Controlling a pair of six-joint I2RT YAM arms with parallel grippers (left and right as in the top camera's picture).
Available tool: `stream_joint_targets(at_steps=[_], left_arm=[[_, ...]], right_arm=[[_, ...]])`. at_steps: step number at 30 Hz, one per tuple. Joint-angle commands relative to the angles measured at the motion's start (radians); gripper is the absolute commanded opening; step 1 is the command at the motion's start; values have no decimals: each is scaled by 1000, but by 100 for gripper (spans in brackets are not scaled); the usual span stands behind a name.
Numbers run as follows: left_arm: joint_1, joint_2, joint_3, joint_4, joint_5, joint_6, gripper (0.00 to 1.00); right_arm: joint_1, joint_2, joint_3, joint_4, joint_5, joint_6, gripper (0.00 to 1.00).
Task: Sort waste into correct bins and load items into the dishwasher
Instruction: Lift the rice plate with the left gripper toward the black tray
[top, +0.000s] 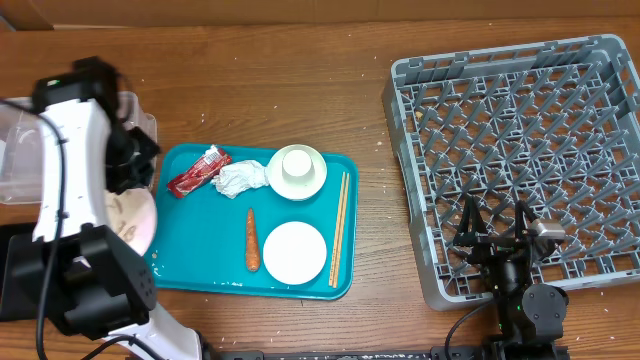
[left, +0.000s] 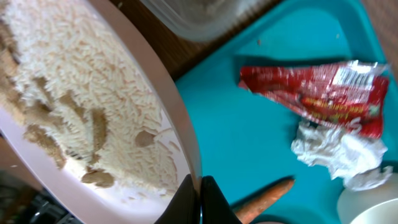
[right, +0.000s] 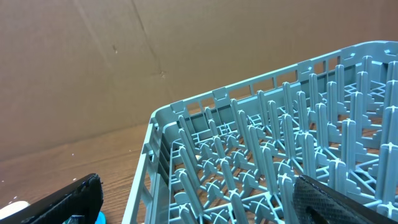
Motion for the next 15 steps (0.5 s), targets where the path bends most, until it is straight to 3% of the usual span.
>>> stream_joint_targets(at_steps=[1,9,15], left_arm=[[78,6,29,13,121,57,4],[246,6,29,37,159,93,4],[395,6,29,76,322,145,4]], right_arm=[[-3,-8,-11,3,-1,1,100],[-3,-8,-11,3,-1,1,100],[-3,-8,-11,3,-1,1,100]])
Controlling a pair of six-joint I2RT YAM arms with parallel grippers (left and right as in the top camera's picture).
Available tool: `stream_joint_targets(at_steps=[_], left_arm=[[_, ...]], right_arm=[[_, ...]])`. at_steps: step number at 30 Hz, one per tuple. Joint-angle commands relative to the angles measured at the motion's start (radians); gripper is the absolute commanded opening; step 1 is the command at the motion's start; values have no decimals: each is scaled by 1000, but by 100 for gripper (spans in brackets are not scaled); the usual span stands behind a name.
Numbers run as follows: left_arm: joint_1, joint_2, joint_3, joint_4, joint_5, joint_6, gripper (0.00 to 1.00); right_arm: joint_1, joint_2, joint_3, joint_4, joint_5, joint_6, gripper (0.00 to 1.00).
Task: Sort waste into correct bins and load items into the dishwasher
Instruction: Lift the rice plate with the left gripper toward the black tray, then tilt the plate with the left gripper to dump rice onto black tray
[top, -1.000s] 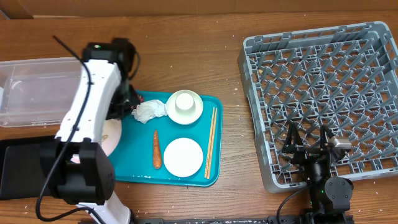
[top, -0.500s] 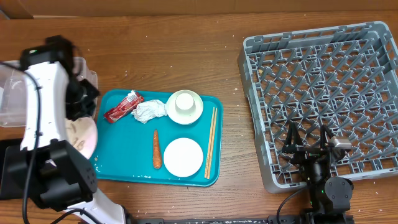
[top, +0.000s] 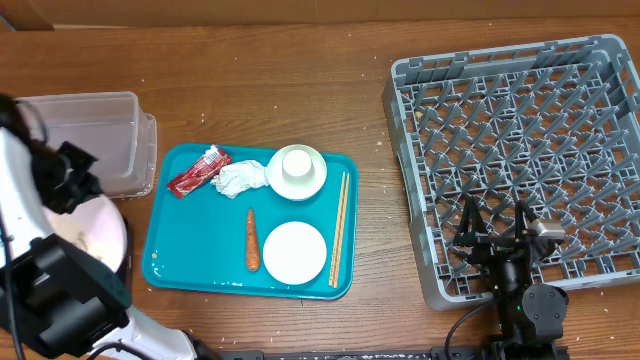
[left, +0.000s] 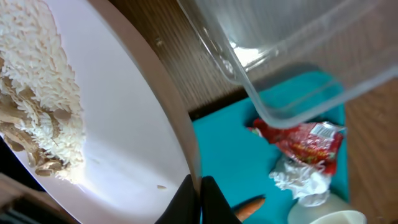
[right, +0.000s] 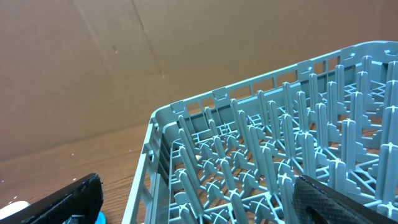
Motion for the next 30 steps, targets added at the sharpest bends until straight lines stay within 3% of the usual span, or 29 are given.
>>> stream_joint_targets(at_steps=[1,16,30], left_arm=[[88,6,29,9,132,59,4],[399,6,29,17,480,169,4],[565,6,29,11,776,259,4]], right_arm=[[-3,-8,-11,3,-1,1,100],[-3,-8,-11,3,-1,1,100],[-3,-8,-11,3,-1,1,100]])
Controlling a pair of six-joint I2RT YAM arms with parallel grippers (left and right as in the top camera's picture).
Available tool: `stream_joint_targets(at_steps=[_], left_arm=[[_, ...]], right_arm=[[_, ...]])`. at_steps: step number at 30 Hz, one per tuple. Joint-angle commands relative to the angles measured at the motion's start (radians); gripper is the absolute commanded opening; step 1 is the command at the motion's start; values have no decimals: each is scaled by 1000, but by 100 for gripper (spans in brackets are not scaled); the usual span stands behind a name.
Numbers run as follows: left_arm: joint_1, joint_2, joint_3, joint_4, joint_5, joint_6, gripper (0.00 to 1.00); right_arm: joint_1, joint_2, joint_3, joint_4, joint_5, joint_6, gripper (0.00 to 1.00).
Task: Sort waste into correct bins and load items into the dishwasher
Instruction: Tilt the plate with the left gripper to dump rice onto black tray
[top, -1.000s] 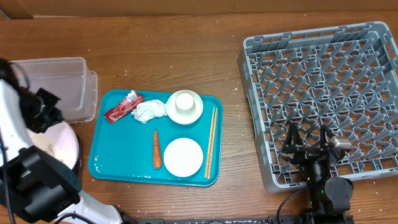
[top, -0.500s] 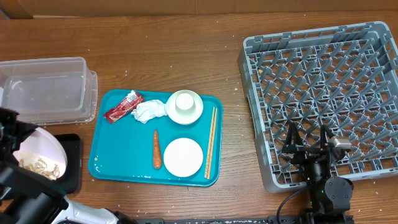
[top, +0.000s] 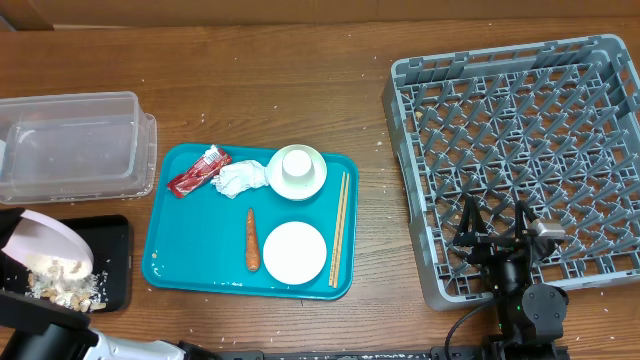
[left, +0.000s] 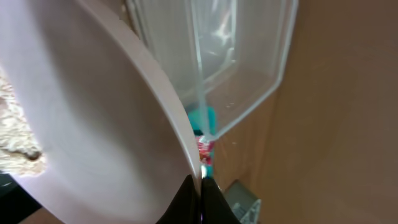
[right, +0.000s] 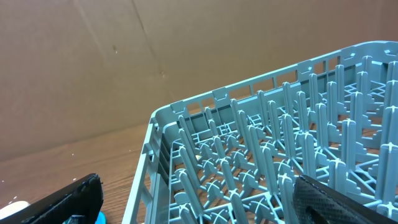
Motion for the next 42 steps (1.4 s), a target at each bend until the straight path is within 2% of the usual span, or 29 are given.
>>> stream_joint_targets(at_steps=[1,9,13,16,20,23,26,29,33,36,39,42], left_arm=[[26,6,29,-2,172,50,4],[50,6,29,-5,290,101,4],[52,6,29,5,267,100,4],[52,6,29,-19,315,113,4],[53,6,29,-6,241,97,4],[53,6,29,11,236,150,4],[54,6,29,19,168,114,4],[55,6,29,17,197,116,4],[55,6,29,15,356,184,4],[55,6,29,-14,364,185,4],[57,4,29,-16,380,247,4],[59,4,29,-26,398,236,4]], right_arm=[[-3,-8,-11,3,-1,1,100],[-3,-8,-11,3,-1,1,100],[-3,-8,-11,4,-1,1,100],[-3,-8,-11,3,-1,1,100],[-3,-8,-11,3,-1,1,100],[-3,-8,-11,3,-1,1,100],[-3,-8,-11,3,-1,1,100],[-3,-8,-11,3,-1,1,100],[-3,-8,-11,3,-1,1,100],[-3,-8,-11,3,-1,1,100],[-3,-8,-11,3,-1,1,100],[-3,-8,-11,3,-1,1,100]])
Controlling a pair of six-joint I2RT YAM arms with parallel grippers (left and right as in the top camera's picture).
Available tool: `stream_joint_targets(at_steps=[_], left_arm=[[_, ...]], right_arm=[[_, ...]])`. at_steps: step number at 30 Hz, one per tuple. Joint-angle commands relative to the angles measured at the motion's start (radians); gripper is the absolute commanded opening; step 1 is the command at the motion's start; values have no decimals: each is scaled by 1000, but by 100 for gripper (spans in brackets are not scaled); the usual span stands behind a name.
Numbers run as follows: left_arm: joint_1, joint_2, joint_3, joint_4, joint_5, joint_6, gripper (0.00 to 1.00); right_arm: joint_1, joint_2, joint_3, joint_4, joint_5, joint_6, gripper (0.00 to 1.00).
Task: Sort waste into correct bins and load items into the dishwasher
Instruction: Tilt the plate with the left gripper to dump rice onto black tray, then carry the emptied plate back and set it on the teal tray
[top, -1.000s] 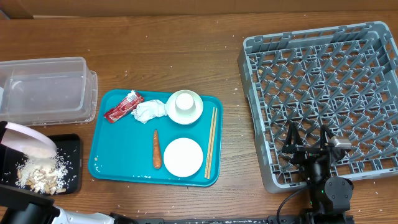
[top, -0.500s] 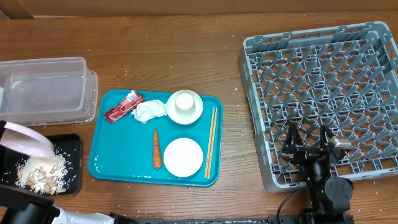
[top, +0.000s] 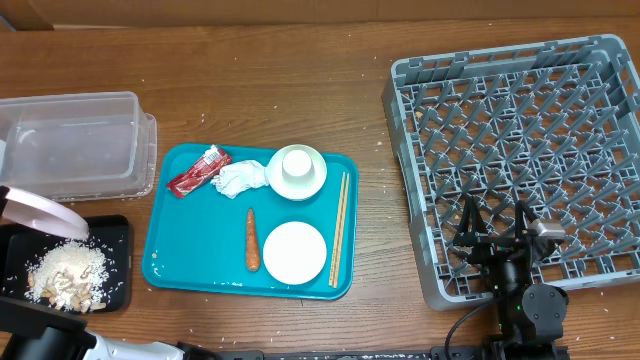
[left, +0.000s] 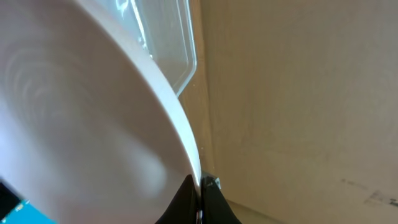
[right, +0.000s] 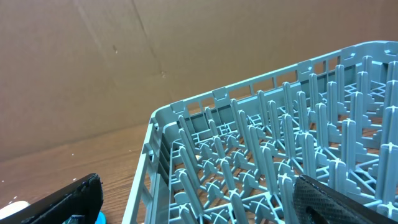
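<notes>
At the overhead view's left edge a pink plate (top: 40, 212) stands tilted on edge above the black bin (top: 118, 262). A pile of rice (top: 65, 275) lies in that bin. My left gripper (left: 199, 202) is shut on the plate's rim (left: 180, 124), and the plate face shows bare in the left wrist view. A red wrapper (top: 198, 170), crumpled tissue (top: 240, 178), carrot (top: 252, 240), white cup on a saucer (top: 297, 170), white plate (top: 294, 251) and chopsticks (top: 340, 228) lie on the teal tray (top: 190, 270). My right gripper (right: 199, 208) rests open at the rack's front edge.
A clear plastic container (top: 75, 145) sits behind the black bin, left of the tray. The grey dish rack (top: 520, 150) fills the right side and holds nothing. Bare wood lies between tray and rack.
The plate was tilted over the black bin with rice clinging to its low edge. Now it stands steeper and bare, and the rice pile in the bin is larger.
My left gripper first held the rice-laden plate by the tray's left edge. Then the plate was further left, beside the clear container. Later it was tipped over the black bin with rice dropping in. Now the rice lies in the bin. The right arm stayed still.
</notes>
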Motion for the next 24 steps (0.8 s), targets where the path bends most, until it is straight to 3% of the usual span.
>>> stream_joint_targets(at_steps=[1,5,10,16,24], left_arm=[[11,4,28,-13,78,49,4],[10,3,28,-52,-24,6,4],[9,-15,28,-196,-42,118,4],[-44,-90,28,-291,-155,134,4],[-301,-190,28,-288,-332,21,4]], right_arm=[[-3,-8,-11,3,-1,1,100],[-3,-8,-11,3,-1,1,100],[-3,-8,-11,3,-1,1,100],[-3,-8,-11,3,-1,1,100],[-3,-8,-11,3,-1,1,100]])
